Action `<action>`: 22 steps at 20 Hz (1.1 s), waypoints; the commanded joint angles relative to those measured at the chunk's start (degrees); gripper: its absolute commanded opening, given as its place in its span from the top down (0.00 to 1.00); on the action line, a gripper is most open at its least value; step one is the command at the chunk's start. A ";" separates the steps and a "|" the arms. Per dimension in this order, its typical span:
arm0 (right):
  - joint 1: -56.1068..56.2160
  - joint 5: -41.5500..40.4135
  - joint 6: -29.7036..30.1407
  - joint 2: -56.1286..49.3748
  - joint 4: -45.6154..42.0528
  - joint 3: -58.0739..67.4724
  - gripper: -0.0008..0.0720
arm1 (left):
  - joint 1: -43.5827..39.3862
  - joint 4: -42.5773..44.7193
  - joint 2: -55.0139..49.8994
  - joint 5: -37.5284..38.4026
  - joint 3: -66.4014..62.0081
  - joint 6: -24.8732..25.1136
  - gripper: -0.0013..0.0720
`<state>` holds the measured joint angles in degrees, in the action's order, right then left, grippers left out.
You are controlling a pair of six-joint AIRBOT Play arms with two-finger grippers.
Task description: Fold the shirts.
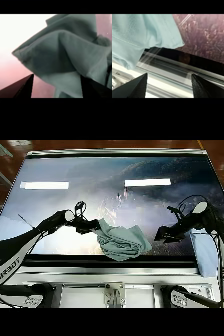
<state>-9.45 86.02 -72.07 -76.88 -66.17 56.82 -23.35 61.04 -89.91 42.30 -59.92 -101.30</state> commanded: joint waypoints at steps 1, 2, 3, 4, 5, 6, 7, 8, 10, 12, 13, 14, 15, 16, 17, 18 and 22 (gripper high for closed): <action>-0.02 -1.60 0.20 -0.07 -0.52 -0.17 0.08 | 0.22 -1.90 -3.89 -0.68 -4.26 0.09 0.11; -0.02 -2.54 0.15 -0.22 -1.03 -0.17 0.08 | 0.22 -2.58 -4.52 -0.37 -4.50 0.09 0.18; -0.02 -2.95 -0.11 -0.66 -1.22 -0.17 0.08 | 0.24 -3.04 -5.16 0.44 -4.55 0.11 0.32; -0.02 -2.93 -0.57 -1.49 -1.22 -0.17 0.08 | 0.24 -2.99 -5.53 1.68 -4.55 0.15 0.58; 0.00 -2.82 -1.36 -2.56 -1.14 -0.17 0.08 | 0.24 -2.99 -5.66 2.86 -4.55 1.07 0.83; 0.00 -2.69 -1.64 -3.76 -0.81 -0.17 0.08 | 0.24 -3.02 -5.53 3.80 -4.55 2.84 0.93; 0.00 -2.69 -1.70 -4.83 -0.61 -0.17 0.08 | 0.24 -2.95 -5.31 4.85 -4.63 3.78 0.93; -0.02 -2.71 -1.68 -5.95 -0.28 -0.17 0.08 | 0.37 -2.80 -4.98 5.79 -4.74 4.70 0.93; -0.02 -2.89 -0.17 -7.78 -0.39 -0.17 0.08 | 0.76 -1.95 -3.82 7.34 -4.79 4.87 0.93; 0.09 -2.99 -0.26 -9.99 0.20 -0.17 0.08 | 0.87 -1.53 -2.40 9.46 -4.76 4.85 0.93; 0.50 -3.26 -0.26 -11.28 1.22 -0.48 0.08 | 0.55 -1.51 -1.64 10.12 -4.76 5.49 0.93; 1.22 -3.87 -0.26 -12.66 2.58 -0.85 0.08 | 0.33 -1.49 -0.79 10.47 -4.76 6.12 0.93; 2.14 -4.92 -0.22 -13.92 4.11 -1.01 0.08 | 0.15 -1.51 -0.04 10.45 -4.79 6.12 0.93; 3.41 -5.95 -0.24 -15.21 5.66 -1.01 0.08 | 0.13 -1.53 0.74 10.47 -4.79 6.10 0.93; 4.70 -6.91 -0.24 -16.15 6.49 -1.01 0.08 | 0.13 -1.53 1.44 10.47 -4.79 6.12 0.93; 6.10 -7.80 -0.66 -16.94 6.58 -1.01 0.08 | 0.15 -1.51 2.10 10.47 -4.79 6.12 0.93; 11.15 -9.53 -2.64 -18.12 6.36 -0.94 0.60 | 0.24 -1.49 3.72 10.27 -4.79 6.14 0.93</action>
<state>-1.50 78.28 -73.65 -93.82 -60.51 55.88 -23.14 59.51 -87.46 52.47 -64.66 -95.33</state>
